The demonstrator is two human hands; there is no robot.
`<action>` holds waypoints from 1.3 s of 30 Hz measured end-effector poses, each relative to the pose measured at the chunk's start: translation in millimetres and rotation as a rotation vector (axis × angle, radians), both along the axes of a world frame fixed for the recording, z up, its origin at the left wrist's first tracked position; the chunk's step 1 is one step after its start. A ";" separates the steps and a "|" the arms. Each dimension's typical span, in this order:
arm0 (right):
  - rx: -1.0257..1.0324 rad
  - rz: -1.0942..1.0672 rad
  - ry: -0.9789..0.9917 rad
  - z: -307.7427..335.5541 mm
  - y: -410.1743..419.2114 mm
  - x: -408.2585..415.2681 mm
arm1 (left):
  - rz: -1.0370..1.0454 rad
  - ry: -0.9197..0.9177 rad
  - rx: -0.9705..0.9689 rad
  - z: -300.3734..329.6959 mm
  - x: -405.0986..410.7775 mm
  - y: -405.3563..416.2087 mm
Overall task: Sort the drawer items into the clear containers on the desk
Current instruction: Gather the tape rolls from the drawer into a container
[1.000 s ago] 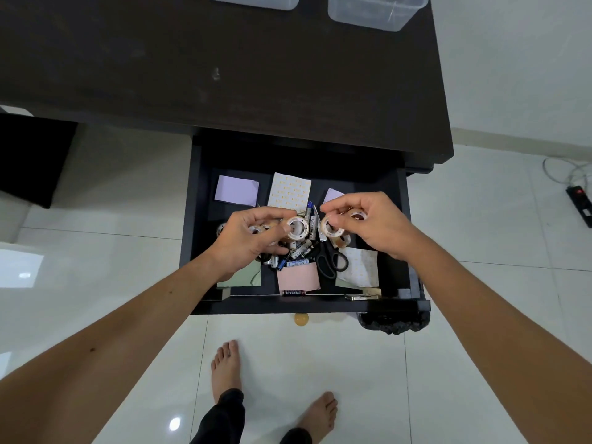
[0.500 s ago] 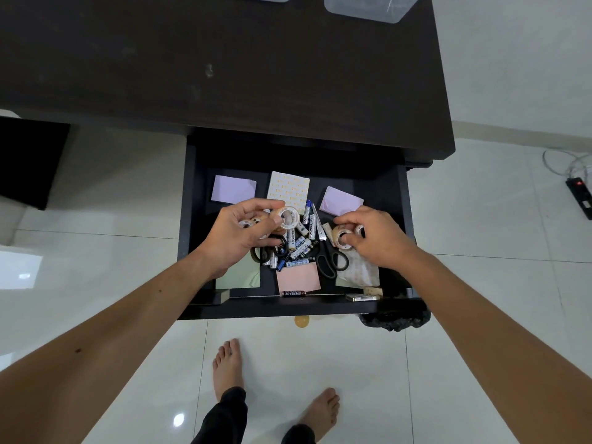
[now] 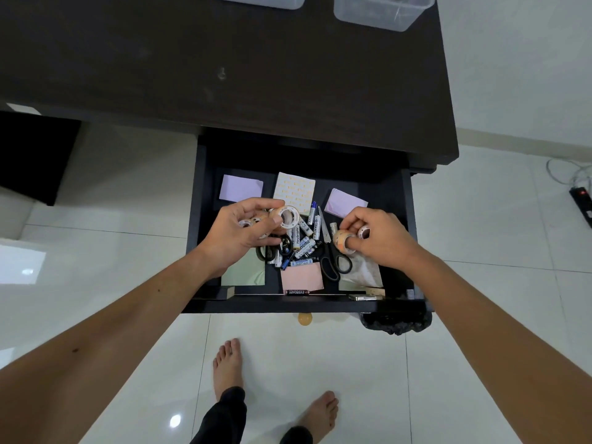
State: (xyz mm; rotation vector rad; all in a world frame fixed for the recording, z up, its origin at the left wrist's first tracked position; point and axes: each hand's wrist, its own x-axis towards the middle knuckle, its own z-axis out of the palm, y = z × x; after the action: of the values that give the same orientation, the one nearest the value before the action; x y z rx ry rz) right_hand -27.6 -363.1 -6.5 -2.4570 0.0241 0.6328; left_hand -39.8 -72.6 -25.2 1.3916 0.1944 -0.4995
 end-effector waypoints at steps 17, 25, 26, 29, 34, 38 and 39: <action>0.368 0.012 0.169 18.6 87.5 7.5 | 0.091 -0.079 -0.010 46.4 -16.4 54.0; 0.232 0.141 0.059 -1.9 140.0 14.1 | 0.148 -0.106 0.007 50.9 -19.0 88.6; 0.232 0.131 0.051 -4.2 145.4 15.0 | 0.149 -0.106 0.004 50.7 -19.1 90.8; 0.225 0.127 0.026 -10.8 160.3 18.4 | 0.172 -0.101 -0.003 49.9 -19.3 96.2; 0.150 0.225 0.002 -19.5 176.5 18.6 | 0.182 -0.096 0.004 47.1 -17.9 104.6; 0.100 0.236 -0.008 -19.9 179.6 18.3 | 0.178 -0.086 0.013 44.9 -16.3 110.9; 0.097 0.226 -0.011 -19.9 179.4 18.7 | 0.176 -0.083 0.011 44.2 -16.3 112.0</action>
State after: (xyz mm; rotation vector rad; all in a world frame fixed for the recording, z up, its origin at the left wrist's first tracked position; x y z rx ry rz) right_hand -8.9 -183.7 -26.4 -2.3879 -0.2860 0.6989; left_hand -56.1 39.4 19.0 1.3890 0.2497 -0.2948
